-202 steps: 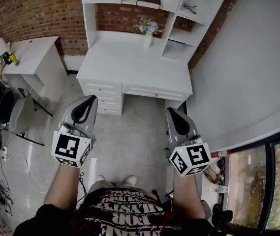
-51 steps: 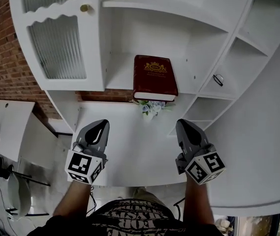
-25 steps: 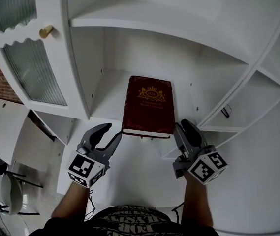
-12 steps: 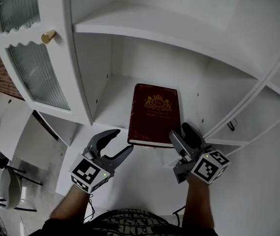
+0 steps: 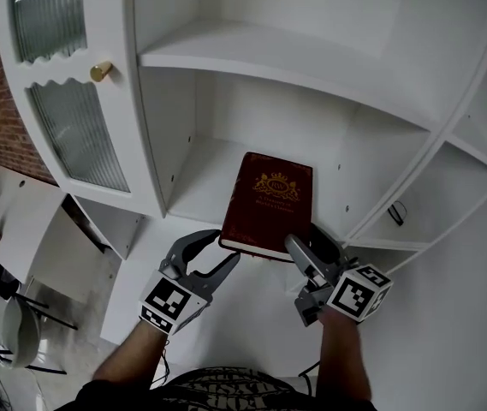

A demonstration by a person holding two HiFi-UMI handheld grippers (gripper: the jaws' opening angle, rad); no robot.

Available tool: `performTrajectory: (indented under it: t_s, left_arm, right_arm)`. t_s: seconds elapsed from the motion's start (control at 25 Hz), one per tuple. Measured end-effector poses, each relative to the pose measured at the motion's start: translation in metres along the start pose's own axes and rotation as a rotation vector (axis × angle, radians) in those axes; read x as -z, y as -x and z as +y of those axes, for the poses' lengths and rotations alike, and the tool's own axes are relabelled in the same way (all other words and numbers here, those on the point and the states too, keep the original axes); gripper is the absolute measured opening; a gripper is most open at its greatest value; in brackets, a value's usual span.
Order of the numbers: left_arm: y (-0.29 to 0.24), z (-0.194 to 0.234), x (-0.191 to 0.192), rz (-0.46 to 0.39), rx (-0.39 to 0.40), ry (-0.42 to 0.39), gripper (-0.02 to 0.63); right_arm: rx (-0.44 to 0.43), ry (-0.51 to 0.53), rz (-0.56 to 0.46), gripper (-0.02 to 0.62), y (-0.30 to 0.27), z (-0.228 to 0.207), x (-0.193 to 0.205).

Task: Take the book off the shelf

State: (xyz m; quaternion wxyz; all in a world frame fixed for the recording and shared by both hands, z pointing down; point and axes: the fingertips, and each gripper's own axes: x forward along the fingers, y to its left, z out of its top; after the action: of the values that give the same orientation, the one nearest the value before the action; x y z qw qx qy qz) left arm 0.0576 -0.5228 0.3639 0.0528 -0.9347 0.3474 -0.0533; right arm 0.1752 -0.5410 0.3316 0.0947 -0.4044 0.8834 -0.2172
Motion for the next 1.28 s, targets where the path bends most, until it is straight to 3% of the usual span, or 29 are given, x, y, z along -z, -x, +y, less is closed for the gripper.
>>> performTrajectory:
  t_s: [0.2,0.28,0.32,0.4,0.48,0.68,0.92,1.28]
  left_arm:
    - [0.02,-0.033,0.012,0.03,0.051,0.042,0.193]
    - [0.024,-0.037,0.02,0.034,0.024,0.064,0.186]
    - [0.027,-0.036,0.023,0.031,0.001,0.075,0.146]
    - [0.033,-0.036,0.024,0.021,-0.032,0.083,0.144]
    - [0.04,-0.038,0.019,0.005,-0.045,0.082,0.144]
    - [0.066,-0.038,-0.003,-0.014,-0.063,0.043,0.144]
    - [0.094,-0.043,-0.021,-0.045,-0.075,-0.005,0.144]
    - [0.133,-0.055,-0.078,-0.159,-0.06,-0.09,0.141]
  right_arm:
    - [0.015,-0.003,0.005,0.305,0.025,0.011,0.013]
    - [0.041,0.01,0.0,0.301,0.03,0.012,0.02]
    - [0.066,0.037,0.002,0.288,0.032,0.012,0.024]
    - [0.122,0.123,0.015,0.236,0.034,0.014,0.033]
    - [0.144,0.168,0.008,0.229,0.037,0.02,0.037]
    - [0.125,0.181,-0.039,0.229,0.043,0.052,0.031]
    - [0.1,0.292,-0.114,0.227,0.058,0.098,0.021]
    - [0.085,0.374,-0.21,0.227,0.085,0.159,-0.006]
